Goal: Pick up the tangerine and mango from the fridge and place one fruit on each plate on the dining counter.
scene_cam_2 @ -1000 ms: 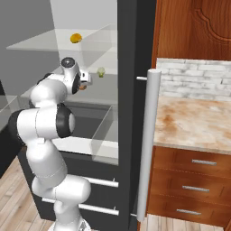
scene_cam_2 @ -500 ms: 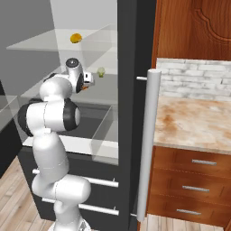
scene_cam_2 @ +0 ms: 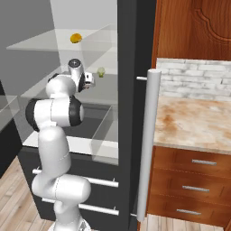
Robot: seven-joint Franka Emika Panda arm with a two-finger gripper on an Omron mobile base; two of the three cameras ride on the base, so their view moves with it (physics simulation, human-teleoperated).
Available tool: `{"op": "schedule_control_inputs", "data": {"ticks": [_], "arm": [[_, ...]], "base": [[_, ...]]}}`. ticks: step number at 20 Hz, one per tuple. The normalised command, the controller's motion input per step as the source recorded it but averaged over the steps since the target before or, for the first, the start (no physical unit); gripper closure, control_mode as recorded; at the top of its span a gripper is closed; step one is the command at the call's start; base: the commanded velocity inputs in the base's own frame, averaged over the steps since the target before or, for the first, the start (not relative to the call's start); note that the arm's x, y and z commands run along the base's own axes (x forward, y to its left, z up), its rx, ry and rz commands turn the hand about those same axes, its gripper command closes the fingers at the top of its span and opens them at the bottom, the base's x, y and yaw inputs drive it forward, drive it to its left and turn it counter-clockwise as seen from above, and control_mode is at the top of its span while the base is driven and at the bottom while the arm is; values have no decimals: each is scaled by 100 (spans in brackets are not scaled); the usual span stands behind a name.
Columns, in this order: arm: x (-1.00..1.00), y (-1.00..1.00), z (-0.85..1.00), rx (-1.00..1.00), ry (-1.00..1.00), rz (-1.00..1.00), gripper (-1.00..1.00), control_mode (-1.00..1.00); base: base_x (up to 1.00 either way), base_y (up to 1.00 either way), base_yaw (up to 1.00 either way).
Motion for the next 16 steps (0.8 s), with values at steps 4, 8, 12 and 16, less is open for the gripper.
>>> {"op": "schedule_control_inputs", "data": {"ticks": [4,8,12,16], "arm": [[54,16,0,0,5,0,-100,-100],[-7,0,0,0,1,0,-100,-100],[-1,0,-19,0,4,0,-100,-100],[0,0,-42,0,1,0,-100,-100]], "base": [[0,0,0],[0,0,0],[0,0,0],[0,0,0]]}}
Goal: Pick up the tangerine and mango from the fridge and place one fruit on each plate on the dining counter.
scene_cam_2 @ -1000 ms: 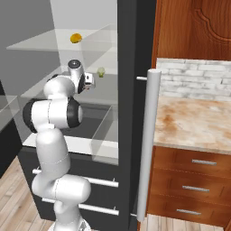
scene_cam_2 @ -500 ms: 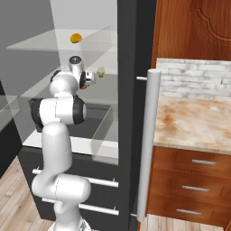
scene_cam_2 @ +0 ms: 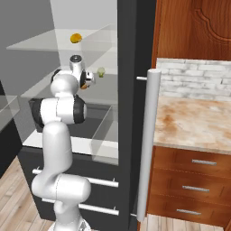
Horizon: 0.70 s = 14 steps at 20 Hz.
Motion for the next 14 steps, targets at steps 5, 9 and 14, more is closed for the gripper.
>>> {"op": "schedule_control_inputs", "data": {"ticks": [5,9,14], "arm": [[0,0,-56,0,0,0,-100,-100],[-5,0,-35,4,0,0,-100,-100],[-5,0,-34,3,0,0,100,-100]], "base": [[0,0,0],[0,0,0],[0,0,0]]}}
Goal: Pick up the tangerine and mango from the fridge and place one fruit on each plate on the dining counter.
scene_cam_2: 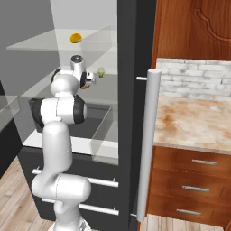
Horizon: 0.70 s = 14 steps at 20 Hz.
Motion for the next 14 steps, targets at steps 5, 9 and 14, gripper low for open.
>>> {"op": "schedule_control_inputs", "data": {"ticks": [5,9,14], "arm": [[-18,0,-14,0,0,0,100,-100],[-69,0,0,0,-8,0,100,-100],[-62,0,0,0,-11,-4,100,-100]], "base": [[0,0,0],[0,0,0],[0,0,0]]}}
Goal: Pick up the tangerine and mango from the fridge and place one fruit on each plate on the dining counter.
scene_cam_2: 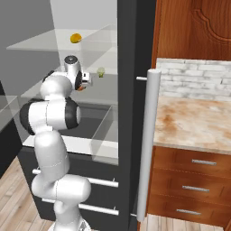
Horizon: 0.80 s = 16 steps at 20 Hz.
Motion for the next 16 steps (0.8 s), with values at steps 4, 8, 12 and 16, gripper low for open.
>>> {"op": "schedule_control_inputs", "data": {"ticks": [4,8,12,16], "arm": [[-54,0,16,0,-5,-2,100,-100],[-59,0,46,0,5,0,100,-100],[-73,-7,57,0,20,-1,100,-100],[-95,-22,33,0,12,-6,100,-100]], "base": [[0,0,0],[0,0,0],[0,0,0],[0,0,0]]}}
